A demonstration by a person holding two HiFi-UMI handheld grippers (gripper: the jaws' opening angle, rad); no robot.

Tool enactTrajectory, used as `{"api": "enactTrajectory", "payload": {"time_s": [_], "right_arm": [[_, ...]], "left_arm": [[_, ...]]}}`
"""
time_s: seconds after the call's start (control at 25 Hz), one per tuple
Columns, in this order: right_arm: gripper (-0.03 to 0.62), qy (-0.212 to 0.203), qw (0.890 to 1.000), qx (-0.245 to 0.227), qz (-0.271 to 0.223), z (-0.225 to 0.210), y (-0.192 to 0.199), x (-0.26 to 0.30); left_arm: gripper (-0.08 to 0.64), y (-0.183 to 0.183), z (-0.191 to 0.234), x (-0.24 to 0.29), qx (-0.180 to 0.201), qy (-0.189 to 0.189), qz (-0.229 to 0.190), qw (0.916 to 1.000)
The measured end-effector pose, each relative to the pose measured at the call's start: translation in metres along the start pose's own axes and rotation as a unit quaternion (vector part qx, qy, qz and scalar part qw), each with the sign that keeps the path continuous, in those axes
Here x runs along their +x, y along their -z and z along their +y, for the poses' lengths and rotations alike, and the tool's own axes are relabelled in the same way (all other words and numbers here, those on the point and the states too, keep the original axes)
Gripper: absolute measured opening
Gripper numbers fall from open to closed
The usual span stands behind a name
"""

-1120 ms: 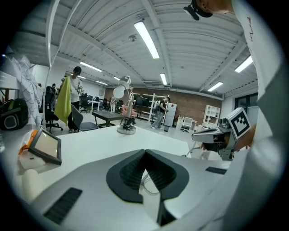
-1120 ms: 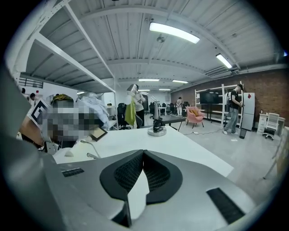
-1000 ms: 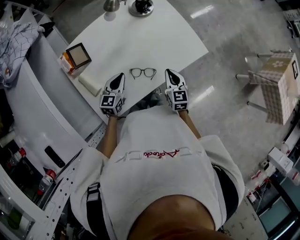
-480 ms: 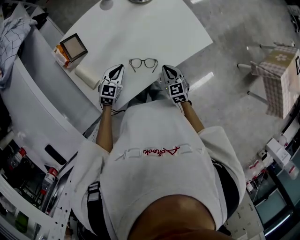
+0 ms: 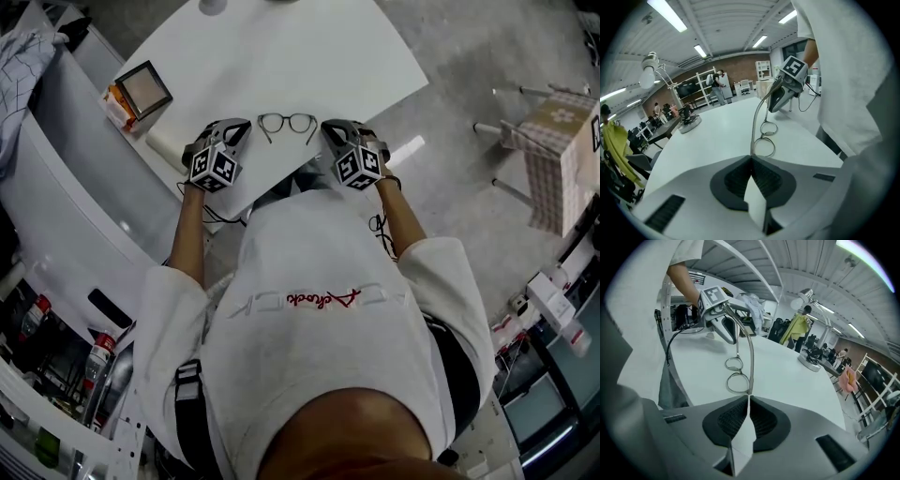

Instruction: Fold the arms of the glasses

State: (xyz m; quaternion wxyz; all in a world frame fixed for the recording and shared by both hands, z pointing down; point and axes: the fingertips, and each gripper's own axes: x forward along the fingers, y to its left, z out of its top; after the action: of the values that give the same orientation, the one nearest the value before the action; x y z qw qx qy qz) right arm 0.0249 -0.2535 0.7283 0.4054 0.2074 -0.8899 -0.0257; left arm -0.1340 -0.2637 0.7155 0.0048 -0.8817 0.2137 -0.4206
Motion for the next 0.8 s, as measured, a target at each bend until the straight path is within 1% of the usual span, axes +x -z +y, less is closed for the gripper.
{"api": "enactTrajectory", "payload": {"time_s": [0.04, 0.08, 0.12, 0.32, 0.4, 0.48, 0.64, 0.68, 0.72, 0.8], "right_arm": [[0.062, -0.008, 1.000, -0.003, 0.001, 0.000, 0.000, 0.001], [0.106, -0.015, 1.000, -0.006, 0.000, 0.001, -0.002, 0.000], [0.120, -0.020, 1.000, -0.012, -0.003, 0.000, -0.005, -0.001], [0.118, -0.033, 0.997, -0.069, -0.015, -0.004, -0.021, -0.005], [0.114, -0.040, 0.995, -0.085, -0.015, -0.003, -0.024, -0.003], [0.106, -0.046, 0.994, -0.102, -0.016, 0.000, -0.026, -0.001], [0.084, -0.050, 0.989, -0.134, -0.019, 0.003, -0.030, -0.001], [0.077, -0.049, 0.989, -0.138, -0.020, 0.002, -0.031, -0.001], [0.055, -0.048, 0.989, -0.140, -0.021, 0.002, -0.032, -0.001], [0.055, -0.049, 0.988, -0.144, -0.022, 0.002, -0.032, -0.001]], "left_arm": [[0.026, -0.001, 0.000, 0.001, 0.004, 0.010, -0.002, 0.9999], [0.057, -0.002, -0.001, 0.002, 0.005, 0.019, -0.004, 0.9998], [0.114, -0.004, -0.001, 0.001, 0.006, 0.025, -0.007, 0.9996], [0.118, -0.023, 0.004, -0.004, 0.037, 0.030, -0.026, 0.9985], [0.118, -0.026, 0.002, -0.002, 0.053, 0.038, -0.024, 0.9976], [0.103, -0.025, -0.002, 0.000, 0.064, 0.045, -0.021, 0.9967], [0.077, -0.023, -0.007, 0.002, 0.078, 0.051, -0.016, 0.9955], [0.067, -0.023, -0.006, 0.002, 0.080, 0.051, -0.017, 0.9954], [0.058, -0.024, -0.006, 0.003, 0.080, 0.050, -0.018, 0.9954], [0.058, -0.026, -0.004, 0.004, 0.078, 0.049, -0.021, 0.9956]]}}
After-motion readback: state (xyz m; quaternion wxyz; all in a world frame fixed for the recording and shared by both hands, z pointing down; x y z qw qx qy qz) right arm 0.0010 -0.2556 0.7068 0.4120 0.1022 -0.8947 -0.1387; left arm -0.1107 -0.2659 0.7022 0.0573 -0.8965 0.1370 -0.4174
